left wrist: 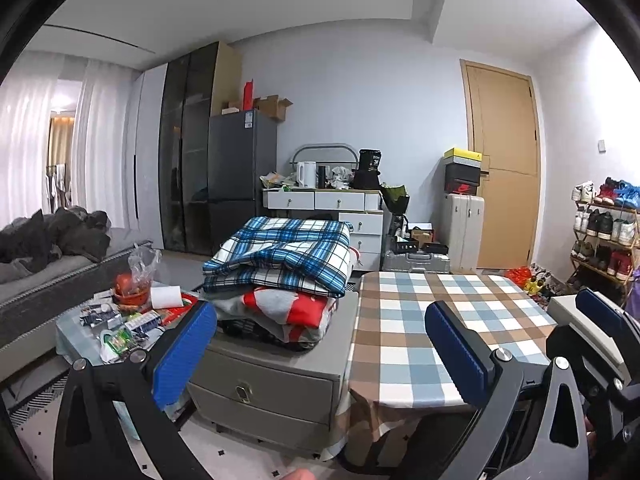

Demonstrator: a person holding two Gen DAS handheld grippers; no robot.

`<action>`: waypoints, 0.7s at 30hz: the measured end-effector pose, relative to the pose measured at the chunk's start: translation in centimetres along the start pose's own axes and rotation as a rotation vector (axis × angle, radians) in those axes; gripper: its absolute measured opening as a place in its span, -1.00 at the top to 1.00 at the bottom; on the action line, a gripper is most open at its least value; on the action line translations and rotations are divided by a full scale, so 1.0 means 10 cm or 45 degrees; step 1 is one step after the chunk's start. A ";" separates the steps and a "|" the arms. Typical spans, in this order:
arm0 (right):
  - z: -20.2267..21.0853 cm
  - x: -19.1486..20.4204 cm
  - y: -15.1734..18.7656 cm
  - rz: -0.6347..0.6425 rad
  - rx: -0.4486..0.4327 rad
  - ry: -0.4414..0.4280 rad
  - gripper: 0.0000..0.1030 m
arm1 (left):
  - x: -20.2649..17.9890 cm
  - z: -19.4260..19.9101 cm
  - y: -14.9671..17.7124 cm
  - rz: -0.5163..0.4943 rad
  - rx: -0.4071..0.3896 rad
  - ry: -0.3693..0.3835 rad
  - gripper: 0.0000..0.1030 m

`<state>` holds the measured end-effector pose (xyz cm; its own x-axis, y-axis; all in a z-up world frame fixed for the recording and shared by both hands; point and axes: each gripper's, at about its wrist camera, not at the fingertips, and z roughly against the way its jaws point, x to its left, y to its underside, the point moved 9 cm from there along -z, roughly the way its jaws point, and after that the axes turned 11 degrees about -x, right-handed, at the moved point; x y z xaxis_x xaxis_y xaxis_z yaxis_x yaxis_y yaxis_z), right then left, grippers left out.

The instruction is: Fold large clothes

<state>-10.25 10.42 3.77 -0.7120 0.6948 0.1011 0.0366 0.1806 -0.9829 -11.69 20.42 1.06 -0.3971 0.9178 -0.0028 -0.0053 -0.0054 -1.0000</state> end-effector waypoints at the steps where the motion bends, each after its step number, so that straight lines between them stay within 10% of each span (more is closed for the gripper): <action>1: 0.01 0.00 0.00 0.002 -0.002 0.000 -1.00 | 0.01 0.00 0.00 0.005 0.001 -0.001 -0.98; 21: -0.01 0.06 0.00 0.021 -0.014 -0.009 -1.00 | -0.02 -0.03 0.02 -0.011 0.017 0.009 -0.98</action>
<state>-10.55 10.92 3.80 -0.7160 0.6930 0.0842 0.0559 0.1771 -0.9826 -11.30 20.31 0.86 -0.3902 0.9207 0.0055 -0.0211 -0.0029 -0.9998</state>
